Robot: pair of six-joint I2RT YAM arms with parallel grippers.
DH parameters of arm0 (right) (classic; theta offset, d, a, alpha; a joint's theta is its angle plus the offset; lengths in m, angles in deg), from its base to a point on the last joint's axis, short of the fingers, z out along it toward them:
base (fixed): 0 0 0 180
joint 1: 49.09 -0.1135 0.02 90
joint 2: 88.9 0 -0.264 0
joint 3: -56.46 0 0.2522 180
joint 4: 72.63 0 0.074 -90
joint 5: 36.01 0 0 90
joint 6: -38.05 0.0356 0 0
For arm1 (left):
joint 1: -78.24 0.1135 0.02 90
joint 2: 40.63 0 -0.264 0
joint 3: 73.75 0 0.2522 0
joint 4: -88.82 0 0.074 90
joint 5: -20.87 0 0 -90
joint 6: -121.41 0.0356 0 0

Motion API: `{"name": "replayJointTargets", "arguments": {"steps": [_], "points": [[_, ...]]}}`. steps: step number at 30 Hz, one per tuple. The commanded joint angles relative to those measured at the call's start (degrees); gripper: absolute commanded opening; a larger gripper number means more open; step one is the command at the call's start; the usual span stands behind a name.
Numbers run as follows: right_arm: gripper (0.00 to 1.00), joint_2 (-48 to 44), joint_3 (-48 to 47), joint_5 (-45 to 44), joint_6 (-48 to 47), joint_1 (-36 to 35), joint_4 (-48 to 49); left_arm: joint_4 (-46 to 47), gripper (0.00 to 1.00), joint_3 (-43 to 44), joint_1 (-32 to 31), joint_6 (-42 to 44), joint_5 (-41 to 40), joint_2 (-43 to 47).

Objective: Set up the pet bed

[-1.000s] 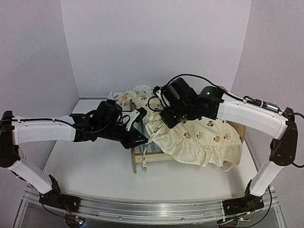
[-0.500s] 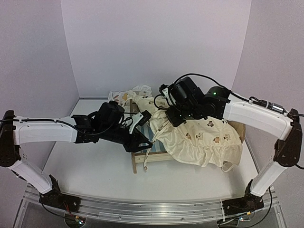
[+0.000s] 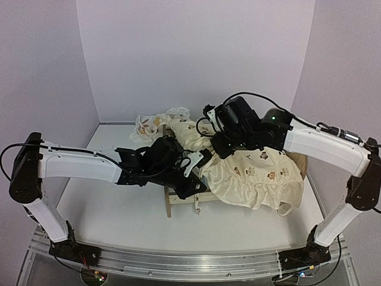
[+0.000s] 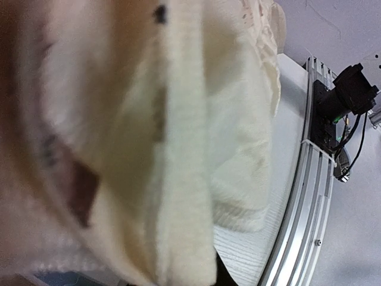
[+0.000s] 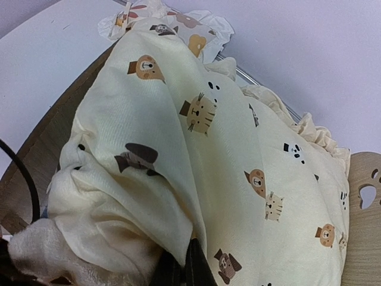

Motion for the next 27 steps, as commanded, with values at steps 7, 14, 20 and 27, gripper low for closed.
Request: {"name": "replayJointTargets", "arguments": {"steps": [7, 14, 20, 27], "points": [[0.05, -3.49, 1.70, -2.61, 0.94, 1.51, 0.21, -6.12, 0.29, 2.76, -1.97, -3.34, -12.84, 5.57], [0.05, -3.67, 1.70, -2.33, 1.02, 1.57, 0.21, -6.49, 0.09, 2.33, -2.03, -4.89, -14.15, 5.72], [0.05, -3.60, 1.67, -2.15, 1.12, 1.58, 0.21, -7.10, 0.02, 2.72, -2.36, -5.18, -15.00, 6.19], [0.05, -2.95, 0.97, -0.42, 1.63, 1.55, 0.23, -6.63, 0.00, 3.38, -2.51, -6.00, -18.30, 6.26]]}}
